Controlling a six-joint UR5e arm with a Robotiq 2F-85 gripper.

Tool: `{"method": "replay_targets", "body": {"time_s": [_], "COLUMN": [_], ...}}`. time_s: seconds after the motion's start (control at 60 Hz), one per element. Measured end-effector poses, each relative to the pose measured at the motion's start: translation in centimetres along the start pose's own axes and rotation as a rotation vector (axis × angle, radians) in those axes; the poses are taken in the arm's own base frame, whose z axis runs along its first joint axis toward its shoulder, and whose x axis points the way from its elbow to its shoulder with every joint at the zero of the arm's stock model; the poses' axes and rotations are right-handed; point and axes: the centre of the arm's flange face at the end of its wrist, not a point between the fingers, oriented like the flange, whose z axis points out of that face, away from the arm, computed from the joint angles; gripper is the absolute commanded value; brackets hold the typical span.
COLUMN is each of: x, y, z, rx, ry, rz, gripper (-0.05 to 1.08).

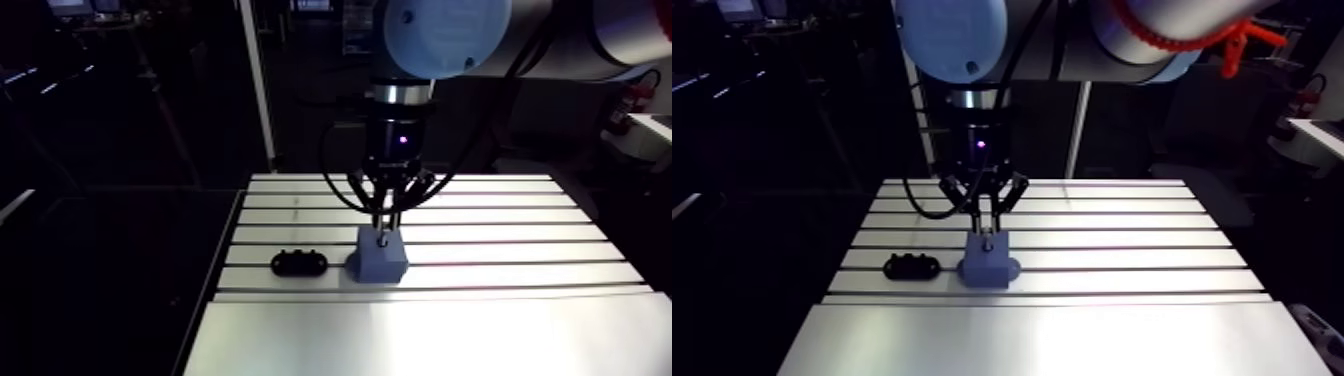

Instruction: Pick up the M10 bolt and insert it into the hex recess until seated.

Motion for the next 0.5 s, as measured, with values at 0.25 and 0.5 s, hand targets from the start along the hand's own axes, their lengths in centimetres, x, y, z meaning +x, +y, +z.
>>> {"method": "replay_targets", "body": {"time_s": [0.25,0.5], "x": [0.06,0.12], "y": [-0.01,-0.02], "z": [0.13,0.27], "rx": [0.001,0.001], "ry": [-0.003,-0.006], "rz": [0.000,-0.001], "gripper": [1.08,1.08]}}
